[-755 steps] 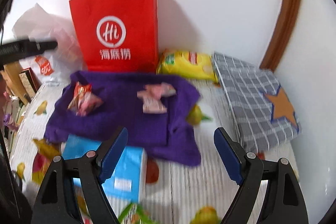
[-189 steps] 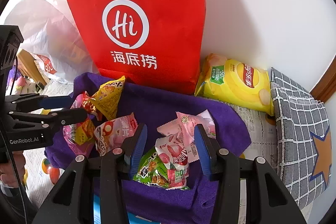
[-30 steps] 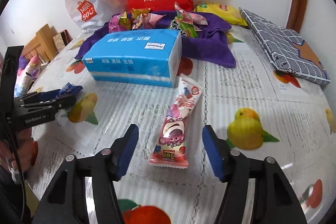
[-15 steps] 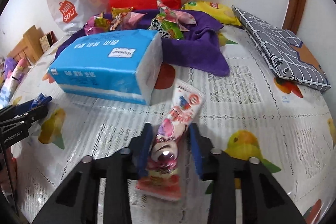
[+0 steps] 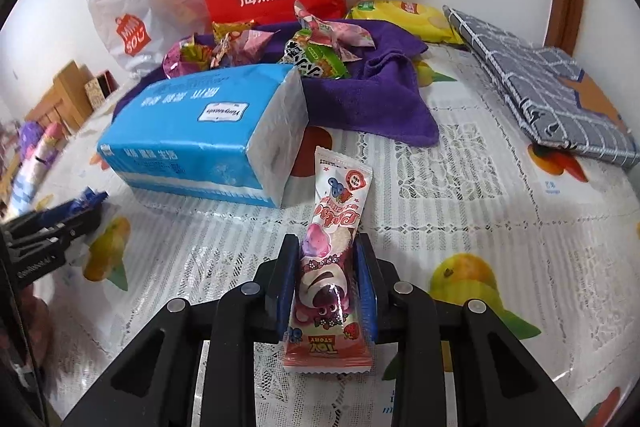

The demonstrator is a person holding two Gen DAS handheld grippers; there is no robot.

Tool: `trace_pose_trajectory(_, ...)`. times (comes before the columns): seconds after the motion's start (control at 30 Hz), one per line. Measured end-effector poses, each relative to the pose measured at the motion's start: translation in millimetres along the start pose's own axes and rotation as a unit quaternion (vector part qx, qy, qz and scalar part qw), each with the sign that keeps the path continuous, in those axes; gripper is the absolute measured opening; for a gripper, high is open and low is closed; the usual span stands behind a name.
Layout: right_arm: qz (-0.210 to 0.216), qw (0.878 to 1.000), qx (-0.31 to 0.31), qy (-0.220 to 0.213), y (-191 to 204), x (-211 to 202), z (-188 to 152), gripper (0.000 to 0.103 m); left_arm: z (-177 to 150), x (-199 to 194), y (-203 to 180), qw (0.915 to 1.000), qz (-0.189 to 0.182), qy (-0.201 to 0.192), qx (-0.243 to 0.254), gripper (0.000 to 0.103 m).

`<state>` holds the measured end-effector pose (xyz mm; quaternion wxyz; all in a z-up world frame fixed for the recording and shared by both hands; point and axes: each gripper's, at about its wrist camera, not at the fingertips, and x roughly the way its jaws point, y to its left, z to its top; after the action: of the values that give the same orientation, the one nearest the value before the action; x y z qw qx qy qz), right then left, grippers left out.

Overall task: Organize snacks
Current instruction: 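Carry the pink stick packet and blue cookie bag in both grippers over the towel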

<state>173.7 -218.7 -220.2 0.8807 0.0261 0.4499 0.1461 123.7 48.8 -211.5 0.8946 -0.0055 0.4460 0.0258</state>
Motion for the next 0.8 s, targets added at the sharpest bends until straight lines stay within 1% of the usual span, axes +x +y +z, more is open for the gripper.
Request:
trace_pose_trajectory(0.07, -0.006, 1.000, -0.005, 0.000, 2, 1, 0, 0.026, 0, 1, 0, 1.0000, 0.002, 0.000, 0.000, 0.048)
trace_pose_trajectory(0.2, -0.040, 0.999, -0.034, 0.004, 13, 2, 0, 0.027, 1, 2, -3, 1.0000, 0.003, 0.000, 0.004, 0.049)
trace_pose_trajectory(0.23, -0.043, 0.998, -0.036, 0.004, 14, 2, 0, 0.026, 2, 2, -3, 1.0000, 0.002, 0.001, 0.005, 0.049)
trace_pose_trajectory(0.4, -0.031, 0.999, -0.025, 0.004, 10, 2, 1, 0.027, 4, 2, -5, 0.9999, -0.007, 0.001, 0.014, 0.049)
trace_pose_trajectory(0.67, -0.062, 0.998, -0.028, 0.004, 17, -1, -1, 0.025, 7, 4, -4, 0.9993, -0.029, 0.001, 0.023, 0.049)
trace_pose_trajectory(0.73, -0.067, 0.998, -0.020, 0.004, 17, -1, -2, 0.023, 7, 4, -4, 0.9991, -0.033, 0.001, 0.025, 0.049)
trace_pose_trajectory(0.8, -0.065, 0.998, 0.000, 0.003, 13, -3, -2, 0.022, 7, 4, -7, 0.9992, -0.029, 0.001, 0.027, 0.049)
